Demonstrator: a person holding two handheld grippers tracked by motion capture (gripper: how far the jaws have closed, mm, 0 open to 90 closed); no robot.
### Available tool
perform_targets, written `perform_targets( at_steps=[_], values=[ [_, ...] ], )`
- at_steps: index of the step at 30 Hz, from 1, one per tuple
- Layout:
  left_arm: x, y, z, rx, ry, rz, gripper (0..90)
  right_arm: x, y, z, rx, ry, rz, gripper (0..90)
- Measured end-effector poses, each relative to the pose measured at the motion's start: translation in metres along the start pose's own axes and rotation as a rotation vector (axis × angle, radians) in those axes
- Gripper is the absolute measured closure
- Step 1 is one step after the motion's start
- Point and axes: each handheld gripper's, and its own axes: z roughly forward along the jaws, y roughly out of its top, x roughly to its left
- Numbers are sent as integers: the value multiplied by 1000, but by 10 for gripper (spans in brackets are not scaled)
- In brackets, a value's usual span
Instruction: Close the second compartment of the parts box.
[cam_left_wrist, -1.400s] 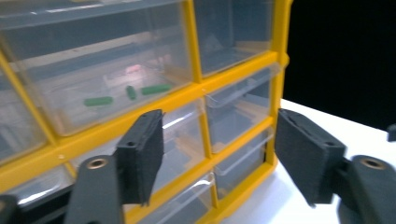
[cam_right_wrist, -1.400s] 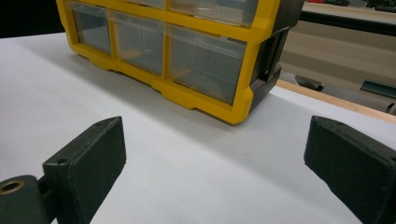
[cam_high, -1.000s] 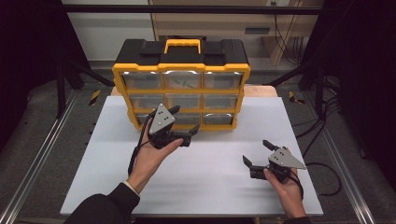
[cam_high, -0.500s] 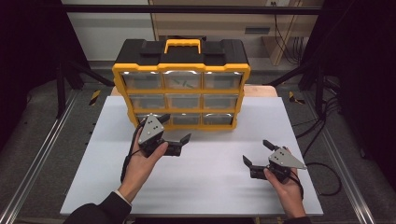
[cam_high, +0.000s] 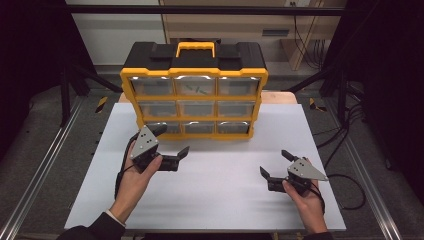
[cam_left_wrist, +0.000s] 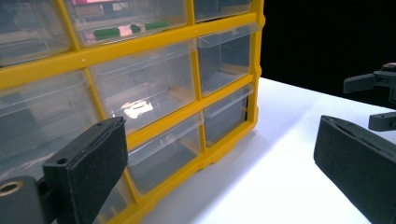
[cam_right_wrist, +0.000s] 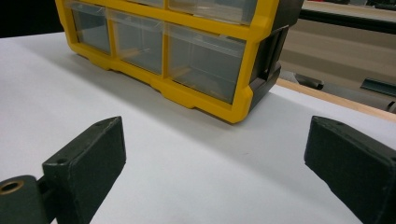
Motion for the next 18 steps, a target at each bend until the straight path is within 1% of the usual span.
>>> perform_targets(
  at_steps=[4,7,10,14,18],
  values=[
    [2,-4,-6,8,4,0,24,0,0,0,0,0,1,55],
    [3,-10,-13,-2,10,-17,24,0,0,0,-2,0,2,55],
    [5,-13,-17,-4,7,-18,24,0,0,0,0,1,4,56],
    [8,-14,-22,-10,8,-14,24,0,0,0,1,0,4,55],
    [13,-11,-31,-23,20,-8,25,0,0,0,-2,0,8,55]
  ],
)
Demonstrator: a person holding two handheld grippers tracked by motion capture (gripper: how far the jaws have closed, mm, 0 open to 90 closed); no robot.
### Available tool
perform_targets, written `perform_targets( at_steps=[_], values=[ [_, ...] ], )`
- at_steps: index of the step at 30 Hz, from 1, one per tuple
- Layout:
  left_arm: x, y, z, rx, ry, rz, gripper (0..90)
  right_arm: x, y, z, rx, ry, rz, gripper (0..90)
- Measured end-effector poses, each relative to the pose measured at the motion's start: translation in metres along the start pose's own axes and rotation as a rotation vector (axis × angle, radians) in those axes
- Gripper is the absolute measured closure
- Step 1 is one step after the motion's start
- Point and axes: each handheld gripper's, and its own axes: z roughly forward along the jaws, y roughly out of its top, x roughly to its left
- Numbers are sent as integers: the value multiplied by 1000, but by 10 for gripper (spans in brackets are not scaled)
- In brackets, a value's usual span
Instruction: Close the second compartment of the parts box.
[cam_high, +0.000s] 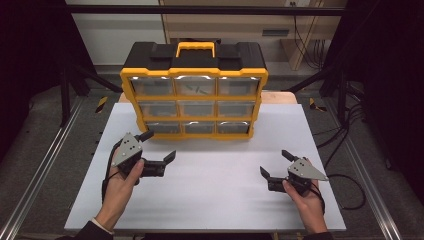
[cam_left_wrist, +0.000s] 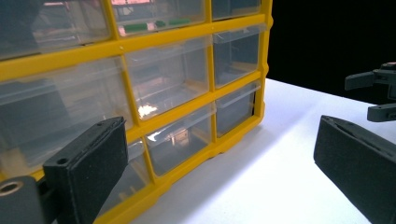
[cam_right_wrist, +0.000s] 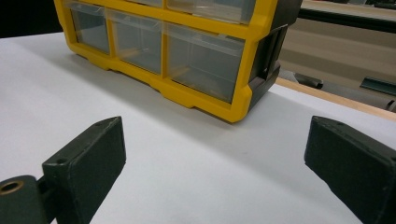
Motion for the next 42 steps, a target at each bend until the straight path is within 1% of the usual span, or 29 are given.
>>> perform_targets(
  at_steps=[4,8,11,12,15,16,19,21,23,24,25,26,27,28,30,31,37,42],
  values=[
    [4,0,-6,-5,2,22,25,0,0,0,2,0,0,56],
    [6,-1,-11,-1,9,27,25,0,0,0,2,0,3,56],
    [10,-6,-17,4,26,34,26,-1,0,0,6,-3,3,56],
    [12,-7,-19,-7,35,51,29,-1,-1,0,7,-3,3,55],
    [14,-9,-24,-13,44,54,27,0,-1,0,8,2,-2,55],
    [17,-12,-27,-7,47,46,27,0,-1,0,8,2,-2,56],
    [20,-15,-30,-3,56,40,27,0,-1,1,9,0,-2,55],
    [24,-20,-34,-1,67,16,27,-1,-1,1,8,-3,-1,55],
    [25,-22,-35,-3,68,15,27,-1,-1,1,9,-4,1,55],
    [26,-26,-36,-6,76,27,27,-1,-1,1,10,-5,-2,55],
    [26,-26,-36,-6,76,27,27,-1,-1,1,10,-5,-2,55],
    [27,-32,-38,4,80,3,27,-1,-1,1,10,-5,-3,55],
    [27,-32,-38,4,80,3,27,-1,-1,1,10,-5,-3,55],
    [28,-37,-38,4,89,-9,27,-1,-1,1,9,-6,1,56],
    [29,-39,-38,4,94,-14,28,-1,-1,0,9,-5,2,56],
    [31,-42,-38,4,105,-22,27,-1,-1,0,8,-5,2,56],
    [36,-49,-38,-3,139,-49,28,-1,0,0,5,-2,4,56],
    [37,-55,-36,-10,147,-68,28,-1,0,-1,-3,-4,4,56]
  ],
)
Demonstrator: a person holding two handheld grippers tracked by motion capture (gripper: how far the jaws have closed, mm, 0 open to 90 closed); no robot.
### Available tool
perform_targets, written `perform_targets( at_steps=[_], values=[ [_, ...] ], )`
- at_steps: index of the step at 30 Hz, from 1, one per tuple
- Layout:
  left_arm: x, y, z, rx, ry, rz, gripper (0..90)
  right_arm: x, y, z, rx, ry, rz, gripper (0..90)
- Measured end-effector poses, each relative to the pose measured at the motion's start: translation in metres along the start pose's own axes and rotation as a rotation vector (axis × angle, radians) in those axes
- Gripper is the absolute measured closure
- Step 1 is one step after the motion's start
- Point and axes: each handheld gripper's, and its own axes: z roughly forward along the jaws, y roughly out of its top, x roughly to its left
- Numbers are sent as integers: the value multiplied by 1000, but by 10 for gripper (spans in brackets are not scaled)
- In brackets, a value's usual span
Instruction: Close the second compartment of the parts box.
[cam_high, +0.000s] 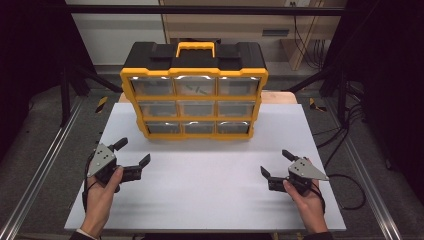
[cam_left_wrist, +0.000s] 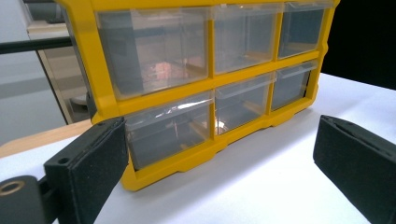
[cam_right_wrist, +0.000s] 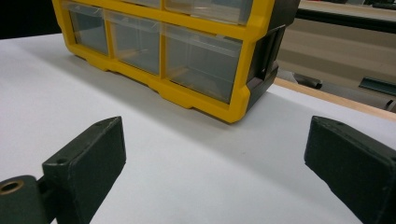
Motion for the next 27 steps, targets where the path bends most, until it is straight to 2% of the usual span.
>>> perform_targets(
  at_steps=[11,12,15,19,25,26,27],
  values=[
    [-5,-15,7,5,-3,-17,30,0,0,-1,1,1,2,56],
    [-5,-18,7,5,-7,-6,29,0,1,-1,-2,1,10,56],
    [-5,-22,7,-1,-11,-16,28,0,1,-2,-7,-1,5,61],
    [-3,-30,6,-7,-8,-21,23,-3,1,-3,-30,2,37,60],
    [-2,-34,3,-13,-7,-28,19,-2,1,-3,-31,3,38,60],
    [-3,-37,1,-20,-4,-40,19,-3,1,-3,-27,1,38,60],
    [-3,-37,0,-15,-1,-34,18,-3,1,-3,-26,0,41,60]
  ],
)
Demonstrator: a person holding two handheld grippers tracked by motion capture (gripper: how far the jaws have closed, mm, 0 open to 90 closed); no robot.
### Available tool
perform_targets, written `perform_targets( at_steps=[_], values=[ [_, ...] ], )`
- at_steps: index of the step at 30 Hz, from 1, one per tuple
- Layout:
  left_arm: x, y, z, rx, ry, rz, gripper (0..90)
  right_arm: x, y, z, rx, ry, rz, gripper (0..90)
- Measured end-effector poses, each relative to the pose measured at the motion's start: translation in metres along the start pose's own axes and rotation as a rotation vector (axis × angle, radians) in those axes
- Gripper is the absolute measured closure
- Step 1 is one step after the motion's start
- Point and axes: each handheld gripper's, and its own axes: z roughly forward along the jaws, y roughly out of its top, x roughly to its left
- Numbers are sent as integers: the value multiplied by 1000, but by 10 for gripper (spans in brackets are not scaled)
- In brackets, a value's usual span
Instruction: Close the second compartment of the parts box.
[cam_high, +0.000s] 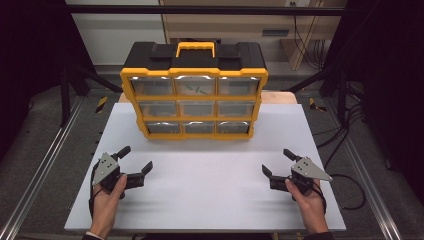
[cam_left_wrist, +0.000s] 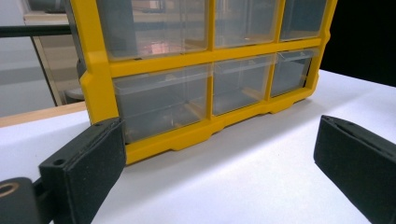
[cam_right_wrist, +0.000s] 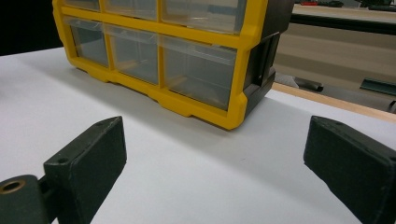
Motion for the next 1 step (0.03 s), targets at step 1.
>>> perform_targets(
  at_steps=[1],
  values=[
    [0,0,0,0,0,0,18,0,0,1,-1,2,2,60]
  ],
)
